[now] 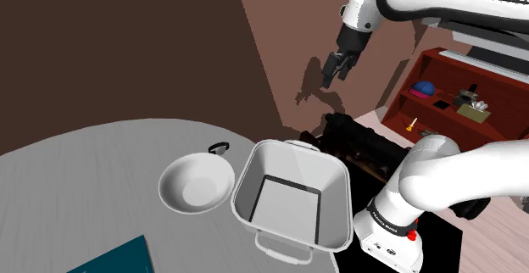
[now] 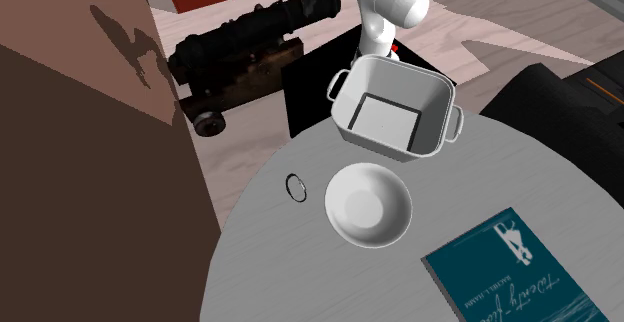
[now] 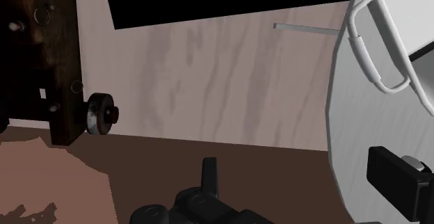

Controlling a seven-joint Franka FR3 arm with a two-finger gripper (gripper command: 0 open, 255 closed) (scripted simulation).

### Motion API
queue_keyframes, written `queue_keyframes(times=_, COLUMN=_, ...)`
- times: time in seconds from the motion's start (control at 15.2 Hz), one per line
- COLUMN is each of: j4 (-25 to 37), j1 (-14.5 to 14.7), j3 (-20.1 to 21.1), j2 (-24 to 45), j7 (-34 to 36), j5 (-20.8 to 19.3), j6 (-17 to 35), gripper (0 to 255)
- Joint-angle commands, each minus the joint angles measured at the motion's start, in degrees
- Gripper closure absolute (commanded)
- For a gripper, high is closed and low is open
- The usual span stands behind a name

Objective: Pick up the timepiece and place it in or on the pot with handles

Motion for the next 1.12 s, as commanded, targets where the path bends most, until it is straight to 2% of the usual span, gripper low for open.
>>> queue_keyframes(times=0.0, j4=0.0, j1=0.0, j3=0.0, j2=0.0, j7=0.0, j5=0.0, j6=0.0, gripper=0)
queue_keyframes(times=0.53, j4=-0.46, j1=1.9, j3=3.93, j2=12.63, j7=7.25, j5=6.23, j6=10.67, gripper=0)
queue_keyframes(times=1.06, j4=3.67, j1=3.81, j3=7.28, j2=28.06, j7=13.02, j5=11.55, j6=20.36, gripper=0)
